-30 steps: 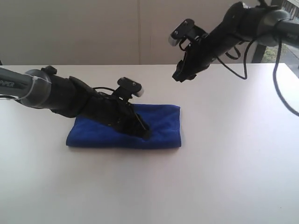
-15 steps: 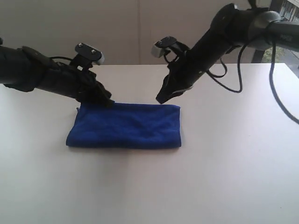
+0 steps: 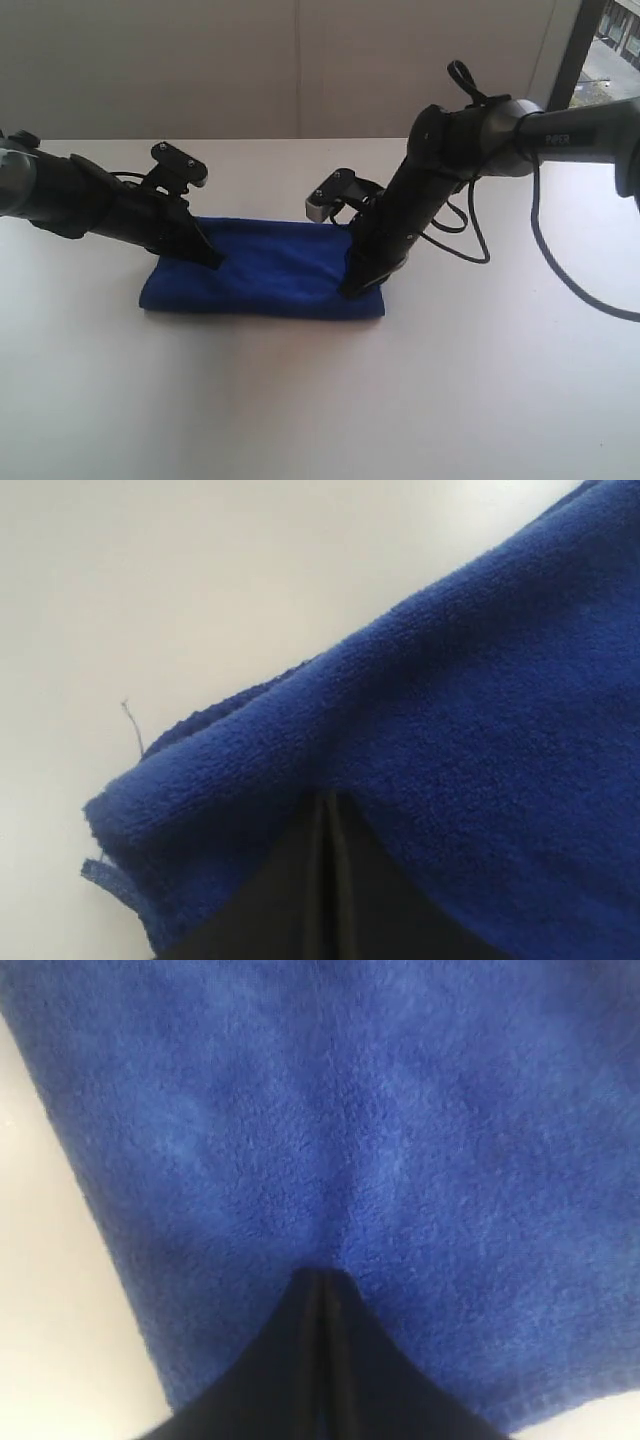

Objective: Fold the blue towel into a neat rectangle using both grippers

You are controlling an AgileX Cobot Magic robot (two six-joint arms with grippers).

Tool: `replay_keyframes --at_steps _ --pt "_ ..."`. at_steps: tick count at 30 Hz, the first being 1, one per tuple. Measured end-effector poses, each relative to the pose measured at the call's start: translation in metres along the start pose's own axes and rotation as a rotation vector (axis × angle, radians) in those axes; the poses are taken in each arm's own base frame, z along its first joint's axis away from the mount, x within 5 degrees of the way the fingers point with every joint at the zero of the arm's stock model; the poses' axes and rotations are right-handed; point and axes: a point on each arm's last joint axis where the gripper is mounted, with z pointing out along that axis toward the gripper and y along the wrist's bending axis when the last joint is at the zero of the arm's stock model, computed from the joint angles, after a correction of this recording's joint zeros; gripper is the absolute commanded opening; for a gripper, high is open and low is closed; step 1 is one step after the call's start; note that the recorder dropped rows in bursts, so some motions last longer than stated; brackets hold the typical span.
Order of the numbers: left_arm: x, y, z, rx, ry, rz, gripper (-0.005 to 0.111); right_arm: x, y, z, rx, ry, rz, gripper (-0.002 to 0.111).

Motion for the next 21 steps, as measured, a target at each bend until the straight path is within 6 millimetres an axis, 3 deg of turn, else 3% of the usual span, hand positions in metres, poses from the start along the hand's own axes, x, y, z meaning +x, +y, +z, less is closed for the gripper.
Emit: replay_keyframes --at_steps 10,21 --pt "-0.001 -0.004 0.000 0.051 0.002 0.005 0.000 0.006 -0.001 0.000 0.043 0.066 0.041 0.000" --pt "-0.009 -0.029 0.002 0.106 -0.003 0.034 0.000 0.018 -0.007 -0.005 0.012 0.119 0.082 0.000"
